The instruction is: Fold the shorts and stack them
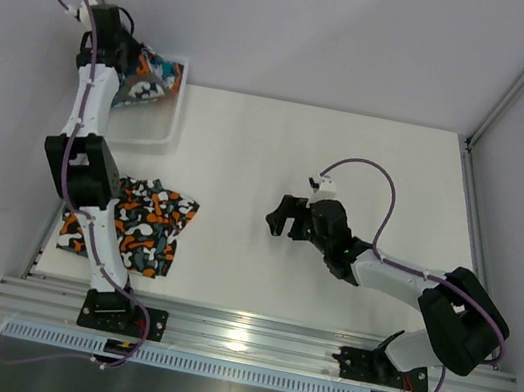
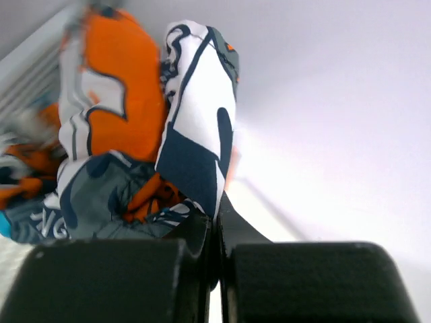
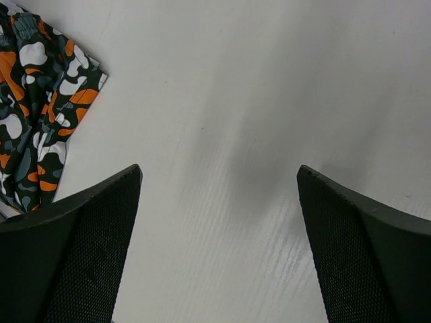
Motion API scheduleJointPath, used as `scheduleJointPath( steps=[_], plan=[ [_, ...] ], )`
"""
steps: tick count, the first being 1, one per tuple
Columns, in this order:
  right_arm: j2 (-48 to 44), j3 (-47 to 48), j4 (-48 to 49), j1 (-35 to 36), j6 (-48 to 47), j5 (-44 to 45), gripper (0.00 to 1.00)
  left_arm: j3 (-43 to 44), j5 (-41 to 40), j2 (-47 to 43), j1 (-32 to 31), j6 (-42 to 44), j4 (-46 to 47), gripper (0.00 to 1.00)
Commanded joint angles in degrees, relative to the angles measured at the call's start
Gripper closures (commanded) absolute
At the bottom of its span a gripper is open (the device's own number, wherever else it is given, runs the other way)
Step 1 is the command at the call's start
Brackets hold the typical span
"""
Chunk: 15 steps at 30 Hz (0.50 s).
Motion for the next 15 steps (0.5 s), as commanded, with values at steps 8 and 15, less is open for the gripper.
scheduleJointPath(
  steps=[8,15],
  plan=[
    [-0.6,0.92,2.67,-1.16,-0.25,1.33,0.04,1.32,8.46,-32.72,-15.41,-2.77,21.43,1.0],
    [-4.72,-1.8,0.47,-3.09,2.91,9.41,0.04,-4.93,3.3,-46.44,-36.18,4.86,31.8,1.0]
  ],
)
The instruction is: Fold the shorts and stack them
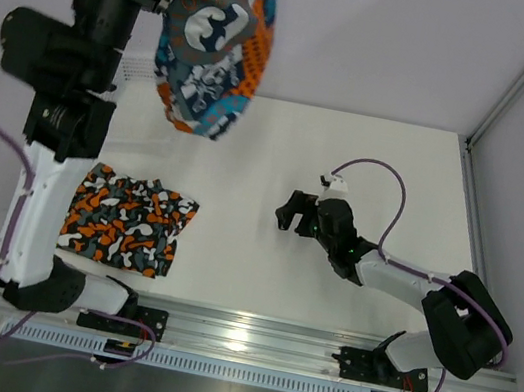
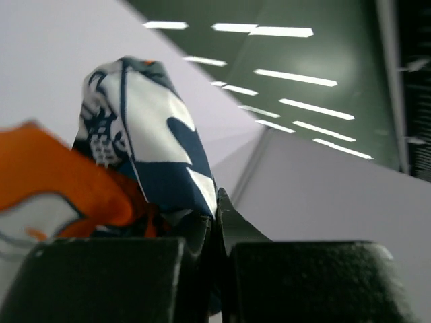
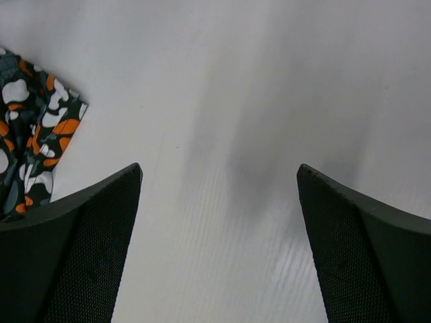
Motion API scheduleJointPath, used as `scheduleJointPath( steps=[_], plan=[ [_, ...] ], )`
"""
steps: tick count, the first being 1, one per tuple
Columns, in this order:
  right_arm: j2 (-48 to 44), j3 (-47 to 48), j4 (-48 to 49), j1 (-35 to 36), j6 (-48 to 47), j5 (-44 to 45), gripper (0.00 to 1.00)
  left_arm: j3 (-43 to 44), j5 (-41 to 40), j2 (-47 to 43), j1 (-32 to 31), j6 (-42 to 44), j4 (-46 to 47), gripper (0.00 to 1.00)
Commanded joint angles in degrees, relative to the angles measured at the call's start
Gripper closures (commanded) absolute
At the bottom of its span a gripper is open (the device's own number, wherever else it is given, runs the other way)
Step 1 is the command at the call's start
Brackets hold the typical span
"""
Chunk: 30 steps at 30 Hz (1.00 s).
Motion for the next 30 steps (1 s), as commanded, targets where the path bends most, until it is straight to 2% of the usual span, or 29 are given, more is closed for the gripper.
scheduleJointPath(
  steps=[1,2,5,7,8,9,10,11,12,16,19,21,22,23,25,26,27,30],
  plan=[
    [-4.6,-1.92,0.14,-2.02,2.32,6.99,0.04,-1.38,-4.08,-2.88,-6.92,6.42,7.56,1.0],
    [-6.52,-2.27,-0.64,-2.55,3.11,9.0,0.04,-1.38,-5.92,-3.76,-10.25,7.22,7.74,1.0],
    [-11.08,-3.76,-2.84,-4.66,3.73,13.84,0.05,-4.8,-7.87,-4.9,-13.96,7.85,8.7,1.0],
    [-13.82,-4.99,-3.98,-5.72,3.73,15.95,0.05,-13.05,-9.18,-5.61,-15.55,8.19,11.59,1.0],
    [-15.22,-5.43,-5.03,-6.94,3.82,17.79,0.05,-15.07,-11.36,-5.87,-19.47,9.76,12.83,1.0],
    [-18.11,-5.96,-5.57,-7.39,3.9,18.85,0.06,-20.23,-19.13,-6.14,-21.77,11.95,14.67,1.0],
    [-19.53,-6.75,-6.36,-7.91,4.25,21.65,0.06,-25.15,-19.38,-5.88,-22.75,14.15,20.52,1.0],
    [-20.85,-7.28,-7.49,-8.96,4.52,22.63,0.06,-28.94,-20.08,-5.35,-23.81,13.74,21.71,1.0],
    [-22.08,-7.8,-7.68,-9.76,4.61,22.82,0.06,-30.55,-22.78,-4.74,-23.99,11.82,21.72,1.0],
    [-24.99,-9.3,-9.96,-13.63,5.84,20.99,0.07,-41.69,-23.34,-0.01,-24.26,2.58,22.86,1.0],
    [-24.38,-8.6,-11.98,-15.56,6.28,18.44,0.07,-45.66,-25.88,3.43,-24.26,-4.08,17.62,1.0],
    [-24.12,-7.55,-13.21,-15.92,5.93,17.2,0.06,-49.62,-24.67,7.9,-24.26,-6.12,16.98,1.0],
    [-24.12,-7.02,-13.83,-15.92,5.84,15.63,0.06,-49.98,-23.0,9.49,-24.26,-6.13,16.28,0.96],
    [-24.2,-6.5,-15.05,-15.83,5.75,14.74,0.06,-49.9,-22.38,12.64,-24.26,-5.96,15.14,0.64],
    [-24.64,-5.35,-16.38,-15.48,5.49,11.93,0.06,-46.14,-21.58,15.29,-24.26,-4.12,6.91,0.3],
    [-25.25,-5.17,-17.34,-15.39,4.96,10.53,0.06,-40.29,-22.19,16.78,-24.43,-3.5,2.95,0.05],
    [-25.78,-5.17,-17.7,-15.22,4.87,9.38,0.06,-38.32,-23.24,17.06,-24.52,-2.36,-5.35,0.01],
    [-27.98,-6.57,-16.74,-13.82,4.34,2.01,0.09,-34.17,-27.55,13.74,-24.52,-1.56,-14.2,0.01]
  ],
)
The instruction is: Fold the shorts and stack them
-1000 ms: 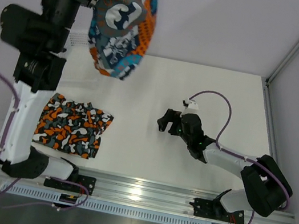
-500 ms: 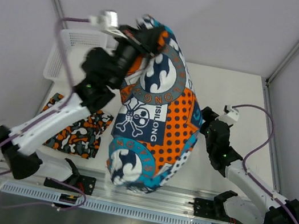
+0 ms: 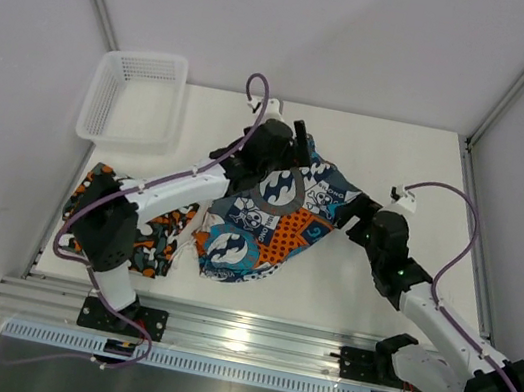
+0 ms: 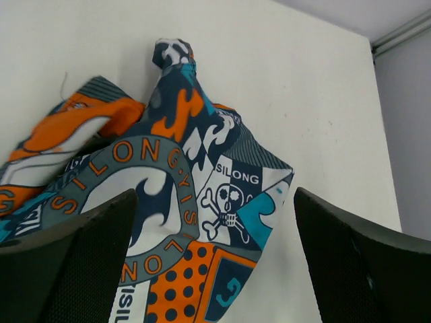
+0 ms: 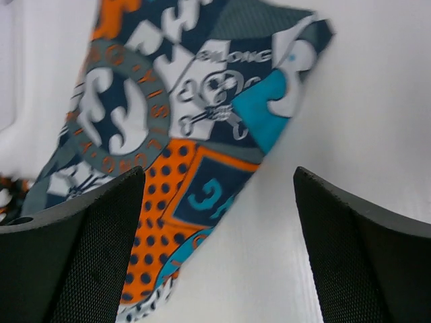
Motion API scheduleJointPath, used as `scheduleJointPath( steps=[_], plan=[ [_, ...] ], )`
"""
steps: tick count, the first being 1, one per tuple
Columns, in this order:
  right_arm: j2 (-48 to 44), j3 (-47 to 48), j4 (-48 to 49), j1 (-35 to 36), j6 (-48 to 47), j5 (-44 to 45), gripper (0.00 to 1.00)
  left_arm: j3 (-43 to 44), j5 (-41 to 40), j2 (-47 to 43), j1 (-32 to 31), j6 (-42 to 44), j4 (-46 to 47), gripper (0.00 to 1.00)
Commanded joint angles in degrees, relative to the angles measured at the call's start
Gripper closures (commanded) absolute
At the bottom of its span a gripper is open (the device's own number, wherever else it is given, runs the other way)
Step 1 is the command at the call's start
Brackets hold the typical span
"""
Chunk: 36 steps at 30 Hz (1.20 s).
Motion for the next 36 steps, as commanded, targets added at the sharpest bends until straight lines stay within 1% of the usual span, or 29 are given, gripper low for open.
scheduleJointPath(
  steps=[1,4,5,6,8,9,10,11,12,13,14,15,16,17,18,19,20,22,24,28,34,36],
  plan=[
    [-3.22,0.85,0.18,2.25,-0.66,-8.37,0.09,7.51,-5.59,-7.49,-0.32,0.91,-11.16,0.01],
    [-2.7,1.28,1.5,7.69,-2.68,-10.66,0.12,6.2,-8.31,-15.31,0.11,0.3,-15.55,0.01],
    [-2.17,1.72,1.42,11.63,-3.38,-10.57,0.12,5.67,-8.76,-17.33,0.29,-0.05,-16.7,0.01],
    [-0.69,2.43,1.24,13.67,-4.86,-10.4,0.13,4.97,-9.54,-21.44,0.46,-1.1,-18.97,0.01],
    [1.6,4.88,0.98,18.15,-6.45,-9.26,0.14,1.02,-9.73,-25.86,1.52,-2.86,-21.1,0.01],
    [3.18,6.11,0.54,22.0,-7.16,-8.91,0.14,-0.12,-8.16,-27.97,2.22,-4.78,-22.93,0.01],
    [6.76,7.34,0.19,23.78,-8.38,-9.51,0.14,-4.48,-6.32,-32.51,4.4,-5.59,-23.56,0.01],
    [8.8,9.79,0.01,25.36,-9.0,-10.04,0.14,-6.01,-4.65,-34.82,5.47,-6.12,-24.0,0.01],
    [11.0,11.12,-0.34,28.6,-9.53,-9.78,0.14,-9.07,-2.19,-37.19,6.52,-7.08,-25.14,0.01],
    [15.19,12.44,-0.95,30.19,-10.84,-9.52,0.14,-10.66,-1.73,-41.92,7.92,-7.44,-25.93,0.01],
    [17.24,14.89,-1.22,31.78,-11.47,-9.08,0.14,-14.59,-1.55,-44.05,8.2,-7.53,-27.5,0.01],
    [19.17,16.22,-1.83,34.84,-11.91,-6.82,0.13,-15.68,-1.64,-46.51,8.37,-7.44,-28.22,0.01],
    [22.58,17.45,-2.88,36.35,-12.52,-5.66,0.13,-16.73,-2.34,-48.62,8.38,-7.53,-29.27,0.01],
    [24.1,18.59,-3.33,37.84,-13.4,-4.52,0.13,-19.01,-2.6,-52.47,8.38,-7.7,-30.32,0.01],
    [25.42,20.78,-3.33,39.34,-13.58,-1.46,0.13,-19.46,-2.69,-54.25,8.46,-7.53,-32.07,0.01],
    [27.61,21.67,-4.55,41.96,-13.58,-0.3,0.13,-20.08,-3.13,-55.75,8.46,-7.44,-33.05,0.01],
    [28.59,22.55,-5.34,42.94,-13.93,0.67,0.14,-20.95,-3.31,-57.94,8.46,-7.44,-34.01,0.01],
    [30.43,25.27,-6.57,45.66,-13.76,3.83,0.14,-22.36,-3.31,-59.45,8.46,-7.27,-36.83,0.01],
    [33.33,26.95,-7.63,46.55,-13.41,5.85,0.15,-23.33,-2.7,-60.94,8.46,-7.44,-38.68,0.01],
    [38.34,31.16,-9.3,47.17,-13.23,6.83,0.15,-27.11,-0.32,-62.62,8.38,-7.61,-39.03,0.01],
    [44.23,33.19,-8.78,47.26,-13.23,6.31,0.14,-31.5,3.89,-63.15,8.46,-8.23,-36.84,0.01],
    [45.46,33.72,-8.78,47.0,-12.88,5.95,0.15,-32.39,4.94,-62.79,8.46,-8.41,-36.22,0.01]
  ],
)
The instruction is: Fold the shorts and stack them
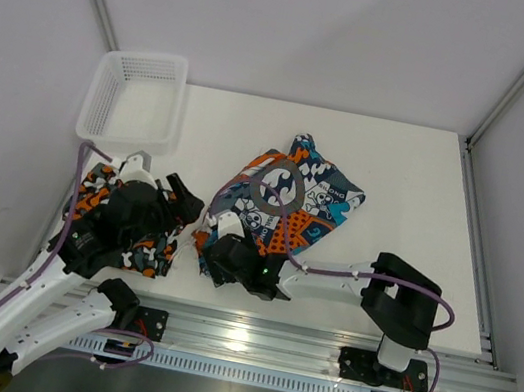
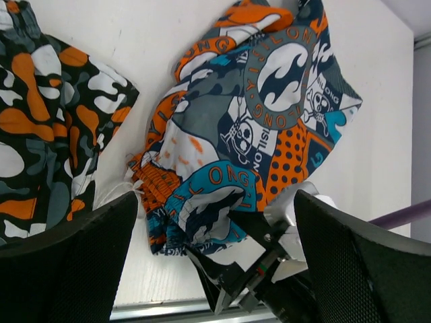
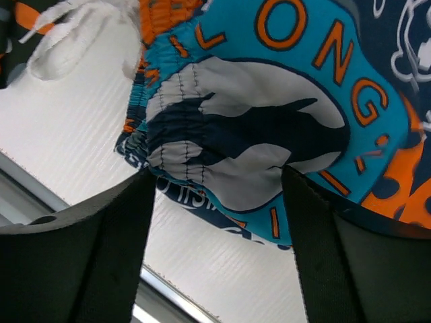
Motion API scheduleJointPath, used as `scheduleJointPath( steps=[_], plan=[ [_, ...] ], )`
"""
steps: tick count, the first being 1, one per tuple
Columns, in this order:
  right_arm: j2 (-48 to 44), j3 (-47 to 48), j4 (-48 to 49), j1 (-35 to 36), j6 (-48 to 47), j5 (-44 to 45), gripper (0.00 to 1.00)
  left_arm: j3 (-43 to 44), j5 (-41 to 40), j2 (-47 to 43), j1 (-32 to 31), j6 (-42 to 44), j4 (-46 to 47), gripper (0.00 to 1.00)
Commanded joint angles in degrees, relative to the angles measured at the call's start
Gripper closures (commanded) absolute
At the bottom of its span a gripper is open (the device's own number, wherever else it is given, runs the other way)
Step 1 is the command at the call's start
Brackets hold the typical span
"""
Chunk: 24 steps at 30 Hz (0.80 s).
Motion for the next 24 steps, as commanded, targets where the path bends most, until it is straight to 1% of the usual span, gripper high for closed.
scheduleJointPath(
  steps=[1,2,3,4,5,10,11,15,18,20,22,23,24],
  plan=[
    [2.3,2.66,-0.1,-0.17,0.02,1.58,0.27,-1.26,3.7,0.57,0.29,-0.84,1.41,0.01],
    [2.48,2.84,-0.1,-0.26,0.37,1.58,0.39,-2.14,4.06,0.75,0.29,-1.02,2.03,0.01],
    [2.22,2.75,0.25,-0.26,0.63,2.01,0.47,-2.41,4.49,1.01,0.2,-1.02,2.29,0.01],
    [1.18,2.4,0.68,-0.35,0.81,2.02,0.6,-2.58,5.19,1.19,0.29,-1.11,2.56,0.01],
    [0.38,2.05,0.78,-0.35,1.24,2.11,0.65,-3.45,5.81,1.54,0.29,-1.02,3.6,0.01],
    [-5.42,0.29,-0.45,-1.05,2.39,1.67,0.83,-5.48,10.55,2.59,0.2,1.18,8.0,0.01],
    [-7.43,0.03,-0.54,-1.31,2.83,0.45,0.87,-6.35,11.17,2.68,0.2,1.18,8.79,0.01],
    [-11.84,-0.94,-1.33,-3.5,4.41,-3.6,0.93,-10.13,13.72,1.72,0.2,-0.14,13.01,0.01],
    [-14.64,-1.64,-0.63,-5.7,4.85,-6.5,0.96,-11.46,14.34,1.28,0.2,-0.76,15.12,0.01],
    [-15.53,-1.73,-0.54,-7.19,4.68,-7.82,0.97,-11.72,13.73,1.19,0.2,-1.11,14.95,0.01],
    [-15.88,-2.08,-0.81,-7.81,4.24,-7.74,0.92,-11.64,12.94,0.31,0.2,-1.28,14.25,0.01],
    [-16.23,-2.6,-0.54,-8.16,4.06,-7.65,0.86,-11.64,12.41,-0.21,0.2,-1.28,14.25,0.01],
    [-16.59,-3.39,-0.46,-8.43,4.24,-7.74,0.77,-11.81,12.5,-1.35,0.2,-1.11,14.16,0.01]
  ],
)
